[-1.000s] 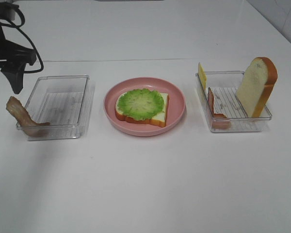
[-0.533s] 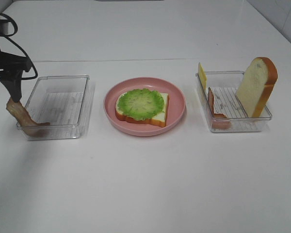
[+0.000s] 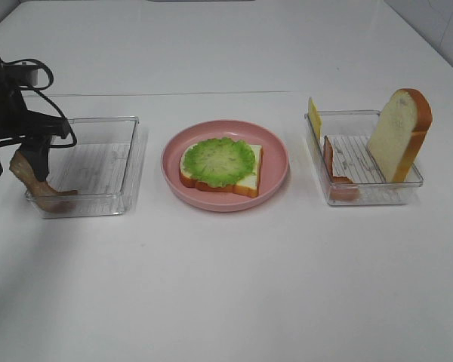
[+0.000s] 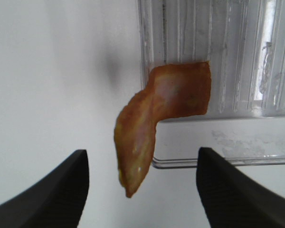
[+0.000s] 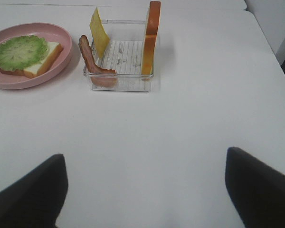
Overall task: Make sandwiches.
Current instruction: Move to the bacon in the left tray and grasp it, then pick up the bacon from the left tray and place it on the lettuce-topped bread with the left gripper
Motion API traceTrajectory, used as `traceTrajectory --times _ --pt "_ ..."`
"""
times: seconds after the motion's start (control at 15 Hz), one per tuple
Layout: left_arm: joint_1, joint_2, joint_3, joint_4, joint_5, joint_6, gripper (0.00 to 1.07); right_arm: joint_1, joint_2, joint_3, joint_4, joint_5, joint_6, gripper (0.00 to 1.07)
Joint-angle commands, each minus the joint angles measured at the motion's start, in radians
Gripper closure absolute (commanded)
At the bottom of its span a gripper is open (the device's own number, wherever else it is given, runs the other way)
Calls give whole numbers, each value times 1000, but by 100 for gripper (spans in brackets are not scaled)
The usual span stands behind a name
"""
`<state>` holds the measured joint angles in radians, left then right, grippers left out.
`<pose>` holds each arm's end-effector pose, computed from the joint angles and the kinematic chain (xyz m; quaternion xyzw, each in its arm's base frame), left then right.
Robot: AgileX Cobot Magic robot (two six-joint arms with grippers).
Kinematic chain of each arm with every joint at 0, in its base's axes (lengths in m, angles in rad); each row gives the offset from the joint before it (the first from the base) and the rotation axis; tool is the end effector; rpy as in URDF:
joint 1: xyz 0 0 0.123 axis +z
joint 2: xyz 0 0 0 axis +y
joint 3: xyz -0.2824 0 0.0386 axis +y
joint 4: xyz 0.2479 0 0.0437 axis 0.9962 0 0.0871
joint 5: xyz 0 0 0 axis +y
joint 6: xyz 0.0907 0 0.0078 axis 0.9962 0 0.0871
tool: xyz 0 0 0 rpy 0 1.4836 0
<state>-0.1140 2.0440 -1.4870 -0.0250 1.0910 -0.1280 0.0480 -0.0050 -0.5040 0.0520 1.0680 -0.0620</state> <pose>0.3946 -0.0472 0.1718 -0.0127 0.9998 -0.0116 0.0036 -0.0066 0.0038 0.2778 -0.0481 0.8511 0.0223 0.5223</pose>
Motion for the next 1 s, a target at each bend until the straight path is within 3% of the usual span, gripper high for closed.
traceTrajectory --times 0.07,0.6,1.0 --pt "-2 1 2 -5 -7 3 50 -7 -16 1 -2 -9 -13 22" --pt "-2 1 2 -3 -7 14 104 -7 -16 1 -2 -9 -13 22" --pt "-2 -12 1 -3 -10 30 107 -7 -16 1 -2 -9 -13 22"
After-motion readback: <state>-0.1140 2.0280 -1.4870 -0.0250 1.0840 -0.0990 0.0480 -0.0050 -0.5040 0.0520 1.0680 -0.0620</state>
